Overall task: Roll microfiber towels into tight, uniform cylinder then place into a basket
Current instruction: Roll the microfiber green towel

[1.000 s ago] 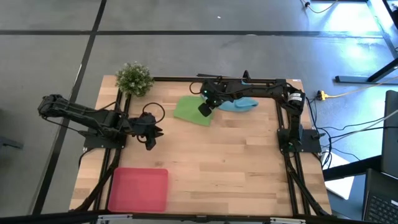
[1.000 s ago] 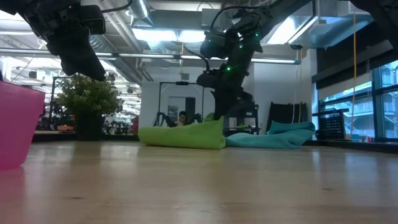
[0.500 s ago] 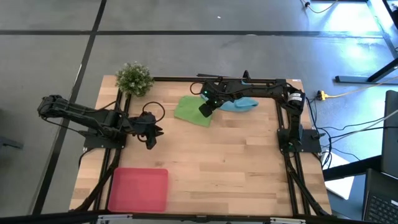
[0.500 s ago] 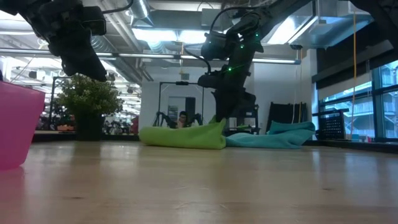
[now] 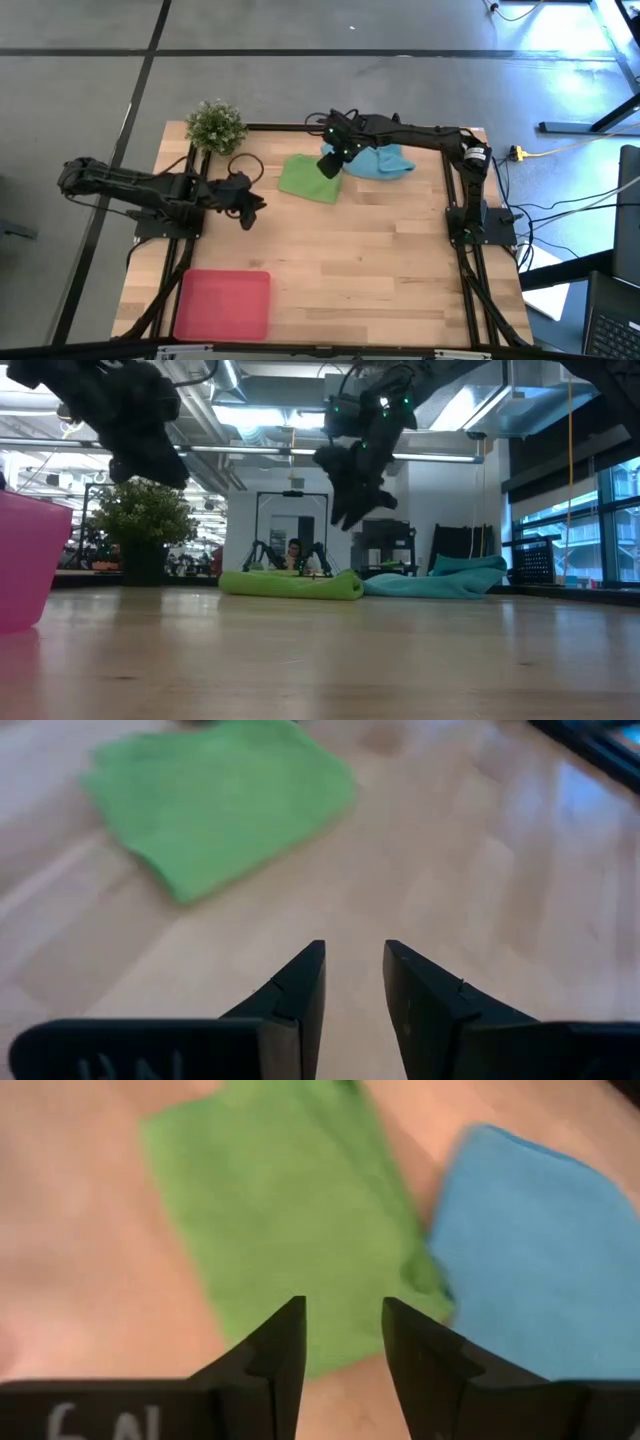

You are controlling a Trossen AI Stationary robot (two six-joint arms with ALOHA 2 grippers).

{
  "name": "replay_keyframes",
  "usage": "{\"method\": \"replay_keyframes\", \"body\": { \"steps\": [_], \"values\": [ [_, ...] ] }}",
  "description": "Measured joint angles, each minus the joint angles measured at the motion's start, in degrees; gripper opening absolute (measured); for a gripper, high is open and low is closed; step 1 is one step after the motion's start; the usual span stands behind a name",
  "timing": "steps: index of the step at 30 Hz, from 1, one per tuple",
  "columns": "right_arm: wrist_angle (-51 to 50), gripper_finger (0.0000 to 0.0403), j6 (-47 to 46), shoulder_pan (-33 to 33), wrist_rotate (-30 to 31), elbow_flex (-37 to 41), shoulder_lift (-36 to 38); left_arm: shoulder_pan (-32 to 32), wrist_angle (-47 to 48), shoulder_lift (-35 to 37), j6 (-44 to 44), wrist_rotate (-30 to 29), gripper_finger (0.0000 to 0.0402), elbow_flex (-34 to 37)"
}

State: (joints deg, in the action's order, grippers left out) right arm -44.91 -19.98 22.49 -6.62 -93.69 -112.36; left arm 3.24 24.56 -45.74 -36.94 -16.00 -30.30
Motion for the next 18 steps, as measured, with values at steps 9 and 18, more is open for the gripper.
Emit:
{"method": "replay_keyframes", "body": {
  "steps": [9, 18],
  "values": [
    [4.52, 0.0125, 3.89, -4.59, -3.09, 6.04, 0.04, -12.13, -7.41, -8.3, 7.38, 5.84, 0.0096, -0.02],
    [8.78, 0.0125, 4.33, -6.31, -2.67, 13.16, 0.04, -19.59, -18.18, -27.1, 9.08, 9.31, 0.0096, -1.81]
  ]
}}
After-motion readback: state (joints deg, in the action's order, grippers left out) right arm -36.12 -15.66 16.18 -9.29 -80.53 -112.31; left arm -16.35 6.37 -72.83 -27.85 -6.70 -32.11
